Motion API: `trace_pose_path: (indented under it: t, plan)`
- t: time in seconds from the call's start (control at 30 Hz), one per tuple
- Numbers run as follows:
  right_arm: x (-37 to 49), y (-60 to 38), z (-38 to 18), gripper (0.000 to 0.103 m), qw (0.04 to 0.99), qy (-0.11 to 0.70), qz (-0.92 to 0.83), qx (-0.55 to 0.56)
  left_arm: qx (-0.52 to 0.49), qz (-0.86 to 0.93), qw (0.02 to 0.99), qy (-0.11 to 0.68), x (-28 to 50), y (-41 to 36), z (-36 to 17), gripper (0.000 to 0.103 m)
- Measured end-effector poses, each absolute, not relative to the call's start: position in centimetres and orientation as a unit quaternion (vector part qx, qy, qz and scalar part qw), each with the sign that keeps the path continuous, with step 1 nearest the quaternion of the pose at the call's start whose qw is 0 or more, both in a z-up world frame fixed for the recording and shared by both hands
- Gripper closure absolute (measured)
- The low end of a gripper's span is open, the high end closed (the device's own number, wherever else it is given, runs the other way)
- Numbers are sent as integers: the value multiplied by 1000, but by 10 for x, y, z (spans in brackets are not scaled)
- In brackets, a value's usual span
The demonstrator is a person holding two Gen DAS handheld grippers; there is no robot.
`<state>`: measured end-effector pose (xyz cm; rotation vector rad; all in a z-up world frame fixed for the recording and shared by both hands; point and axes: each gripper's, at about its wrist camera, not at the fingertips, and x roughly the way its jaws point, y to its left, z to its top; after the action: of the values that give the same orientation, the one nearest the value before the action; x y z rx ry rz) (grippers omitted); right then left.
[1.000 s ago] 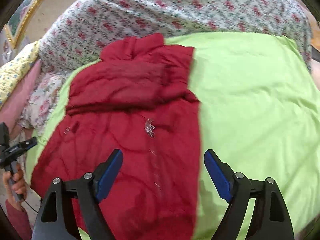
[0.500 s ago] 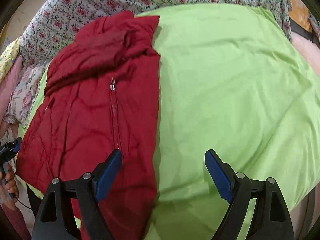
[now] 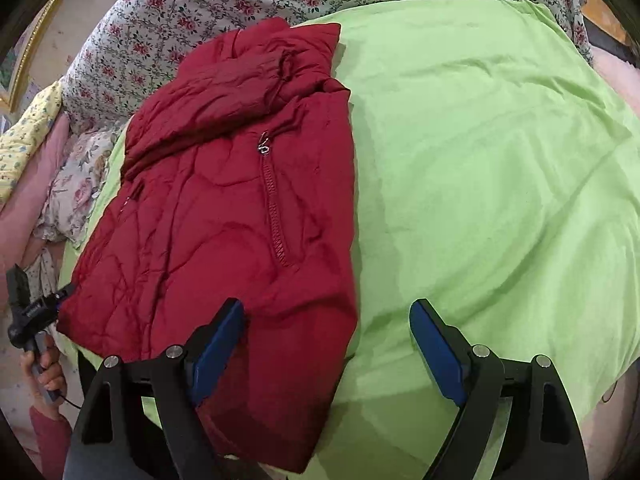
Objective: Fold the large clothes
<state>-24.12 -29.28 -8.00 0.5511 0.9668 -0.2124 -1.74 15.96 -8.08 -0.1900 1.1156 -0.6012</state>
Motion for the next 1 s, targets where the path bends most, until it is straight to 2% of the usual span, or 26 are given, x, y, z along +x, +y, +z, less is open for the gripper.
trace_pose_path:
  t: [0.5,0.8,0.83,0.87,0.9,0.93,0.97,1.0]
  plan:
    - [-236,-289,-84,15,840,456,-96,276,-75,-302,797,518,-20,142,-80,35]
    - [-234,-253,-91,16,841,491,-51,221,-55,-312,794,518,-27,141,-88,35]
    - [-235,-255,-90,21,843,487,-51,223,-53,-314,795,517,-27,141,-87,35]
    - [-236,-257,-89,32,843,485,-49,228,-50,-317,796,514,-28,141,-86,38]
    - [-236,-259,-90,38,842,483,-42,237,-48,-320,795,512,-29,141,-86,42]
    - [-236,-258,-90,47,841,481,-34,246,-46,-327,795,510,-30,141,-85,49]
    - [-236,-258,-90,53,841,479,-27,250,-45,-330,794,508,-31,140,-84,62]
    - [-236,-257,-90,56,842,478,-24,247,-44,-335,795,505,-32,140,-83,67]
